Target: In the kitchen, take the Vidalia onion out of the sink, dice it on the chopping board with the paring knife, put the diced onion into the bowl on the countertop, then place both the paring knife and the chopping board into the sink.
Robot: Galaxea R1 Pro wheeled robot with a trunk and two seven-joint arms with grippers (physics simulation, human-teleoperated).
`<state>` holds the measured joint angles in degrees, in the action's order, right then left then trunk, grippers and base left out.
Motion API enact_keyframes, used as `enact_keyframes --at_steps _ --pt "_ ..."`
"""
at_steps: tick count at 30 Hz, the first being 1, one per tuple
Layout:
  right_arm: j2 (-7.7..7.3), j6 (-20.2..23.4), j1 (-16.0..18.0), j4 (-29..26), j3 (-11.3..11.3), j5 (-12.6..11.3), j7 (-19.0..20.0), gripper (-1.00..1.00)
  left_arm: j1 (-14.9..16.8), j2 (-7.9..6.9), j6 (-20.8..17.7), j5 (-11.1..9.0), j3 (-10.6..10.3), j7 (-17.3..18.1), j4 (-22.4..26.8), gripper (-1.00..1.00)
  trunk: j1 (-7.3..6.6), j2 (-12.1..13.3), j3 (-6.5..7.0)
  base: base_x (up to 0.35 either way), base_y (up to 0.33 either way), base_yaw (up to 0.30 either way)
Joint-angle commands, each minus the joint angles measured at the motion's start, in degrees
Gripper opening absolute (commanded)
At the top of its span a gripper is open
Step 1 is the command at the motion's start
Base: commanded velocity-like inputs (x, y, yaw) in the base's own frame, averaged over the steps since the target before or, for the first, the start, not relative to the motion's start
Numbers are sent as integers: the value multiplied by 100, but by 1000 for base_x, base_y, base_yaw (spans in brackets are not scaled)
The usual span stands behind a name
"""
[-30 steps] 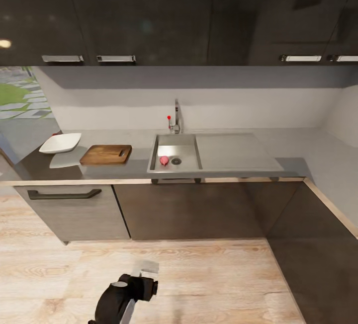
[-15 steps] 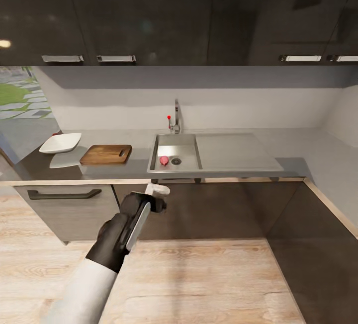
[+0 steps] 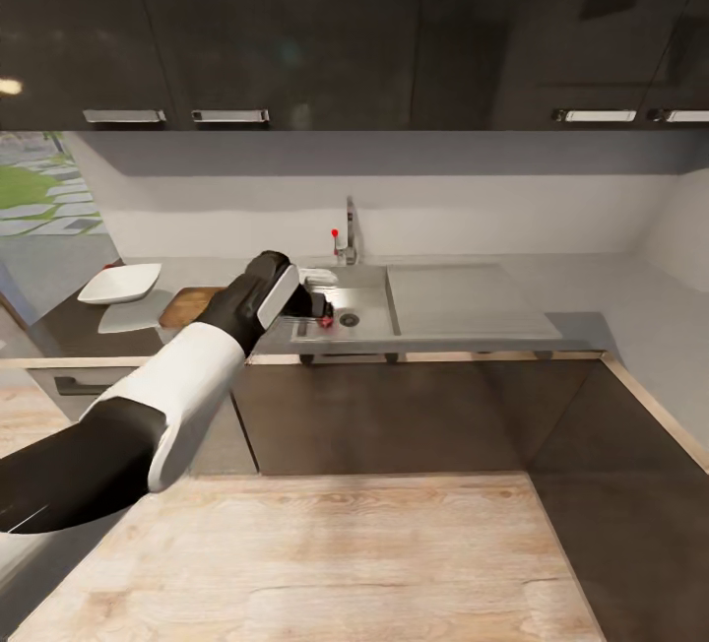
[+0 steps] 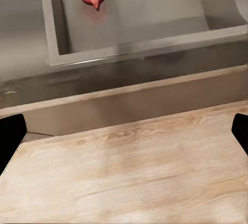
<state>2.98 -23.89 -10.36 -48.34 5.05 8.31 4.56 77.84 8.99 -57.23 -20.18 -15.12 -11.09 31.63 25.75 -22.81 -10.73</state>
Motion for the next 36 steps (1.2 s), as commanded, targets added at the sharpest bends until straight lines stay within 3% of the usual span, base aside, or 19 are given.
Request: enact_keyframes --at_steps 1,6,14,29,36 --pt "10 -11 -1 -9 40 48 45 100 68 -3 -12 -74 -26 -51 -76 100 4 -11 -11 0 0 0" --pt "10 -11 -1 -16 40 48 45 100 256 -13 -9 -106 -39 -56 -344 100 4 -11 -11 0 0 0" --pt "10 -11 -1 -17 40 54 45 100 291 -40 -8 -106 -42 -73 -400 100 4 -11 -11 31 -33 0" --pt "10 -11 -1 -18 40 57 45 100 293 -86 21 -88 -35 -87 -433 100 4 -11 -11 200 -211 0" --pt "10 -11 -1 -13 40 55 45 100 285 -163 83 -83 -31 -382 -671 100 4 -11 -11 216 -228 0"
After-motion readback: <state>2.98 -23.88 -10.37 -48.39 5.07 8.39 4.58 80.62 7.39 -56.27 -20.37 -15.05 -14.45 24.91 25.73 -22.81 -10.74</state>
